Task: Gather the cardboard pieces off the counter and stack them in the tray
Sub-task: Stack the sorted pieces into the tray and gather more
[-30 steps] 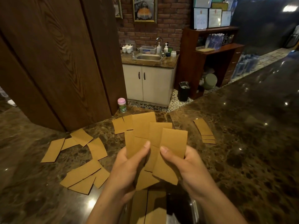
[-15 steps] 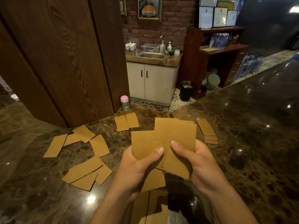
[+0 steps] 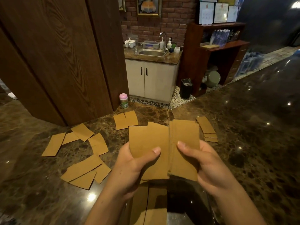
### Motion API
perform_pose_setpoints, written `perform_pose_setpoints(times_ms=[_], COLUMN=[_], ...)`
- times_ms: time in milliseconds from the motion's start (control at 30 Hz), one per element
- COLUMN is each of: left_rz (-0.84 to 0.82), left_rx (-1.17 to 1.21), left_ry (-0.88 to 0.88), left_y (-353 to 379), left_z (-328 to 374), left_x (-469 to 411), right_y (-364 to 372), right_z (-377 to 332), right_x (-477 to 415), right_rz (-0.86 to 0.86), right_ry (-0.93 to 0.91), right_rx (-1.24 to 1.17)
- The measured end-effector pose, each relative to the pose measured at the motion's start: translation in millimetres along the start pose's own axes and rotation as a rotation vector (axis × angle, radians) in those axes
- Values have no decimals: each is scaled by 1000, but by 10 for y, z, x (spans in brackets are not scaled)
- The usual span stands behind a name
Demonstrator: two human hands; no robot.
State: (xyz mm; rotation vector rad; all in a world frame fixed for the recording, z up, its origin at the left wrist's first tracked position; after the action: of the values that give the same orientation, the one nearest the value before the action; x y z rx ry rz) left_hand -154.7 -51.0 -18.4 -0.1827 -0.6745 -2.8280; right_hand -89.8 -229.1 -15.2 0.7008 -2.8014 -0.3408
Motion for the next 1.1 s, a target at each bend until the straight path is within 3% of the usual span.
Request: perform_pose_setpoints(times_ms=[133,433,667,833,967,1100], left_rz=[1,75,96,158,77,-49], left_rx=[-31,27,52,80,-63,-93], left_ry=[-8,-56,29,116,108,48], left_y=[106,151,121,-45,-63,0], left_z=[-25,-70,-51,95,135,61], left_x=[13,32,16,-54,-56,-31], right_y=[1,-62,-66,-133,-319,-267], right_z=[-71,-195,-240,-74,-389,-750], right_x=[-59,-105,-24,17,-65,-217], right_rz=[-34,-91,126,-136,-171,-334], right_ry=[21,21,-55,14,-32,15], right_rx=[176,290,149,431,630,852])
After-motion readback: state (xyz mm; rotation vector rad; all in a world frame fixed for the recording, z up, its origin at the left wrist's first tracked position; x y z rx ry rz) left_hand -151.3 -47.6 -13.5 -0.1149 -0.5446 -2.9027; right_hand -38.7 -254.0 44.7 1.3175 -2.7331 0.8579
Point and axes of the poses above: each hand's wrist, its own x-axis away from the middle knuckle, its own y-axis out of the palm, z = x × y, the point moved 5 cm from there along -x, towards the middle knuckle, and after that the axes turned 8 degrees about x, right-handed, at the moved point
